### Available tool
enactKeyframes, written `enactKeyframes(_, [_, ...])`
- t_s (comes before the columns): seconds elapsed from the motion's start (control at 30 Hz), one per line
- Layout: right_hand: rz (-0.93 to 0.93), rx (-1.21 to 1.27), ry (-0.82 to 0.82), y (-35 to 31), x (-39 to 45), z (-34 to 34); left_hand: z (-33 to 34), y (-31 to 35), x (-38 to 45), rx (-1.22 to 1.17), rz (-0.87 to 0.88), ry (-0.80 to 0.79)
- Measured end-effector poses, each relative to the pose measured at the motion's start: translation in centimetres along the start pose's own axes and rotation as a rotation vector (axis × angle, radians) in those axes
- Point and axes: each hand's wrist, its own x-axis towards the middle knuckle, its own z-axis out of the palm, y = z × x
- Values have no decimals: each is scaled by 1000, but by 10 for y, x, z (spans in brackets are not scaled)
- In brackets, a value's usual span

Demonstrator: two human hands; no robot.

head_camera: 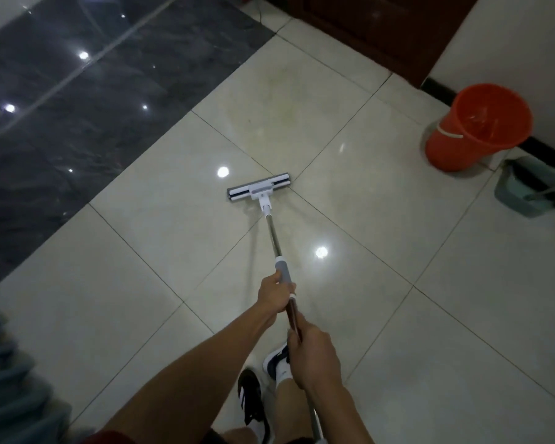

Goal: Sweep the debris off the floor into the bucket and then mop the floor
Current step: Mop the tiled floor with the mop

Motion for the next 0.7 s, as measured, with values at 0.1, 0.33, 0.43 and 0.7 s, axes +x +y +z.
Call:
enactKeyframes(0.1, [-12, 33, 11, -18, 37, -18, 1, 38, 26, -14, 0, 31])
enactKeyframes(0.33, [15, 62, -31, -64, 109, -55, -5, 119, 69, 38, 12, 67])
enactKeyframes(0.43, [53, 61, -32, -92, 147, -67, -13, 155, 93, 67, 29, 72])
enactKeyframes(0.7, [26, 29, -56, -187, 257, -97, -57, 264, 188, 30, 32, 50])
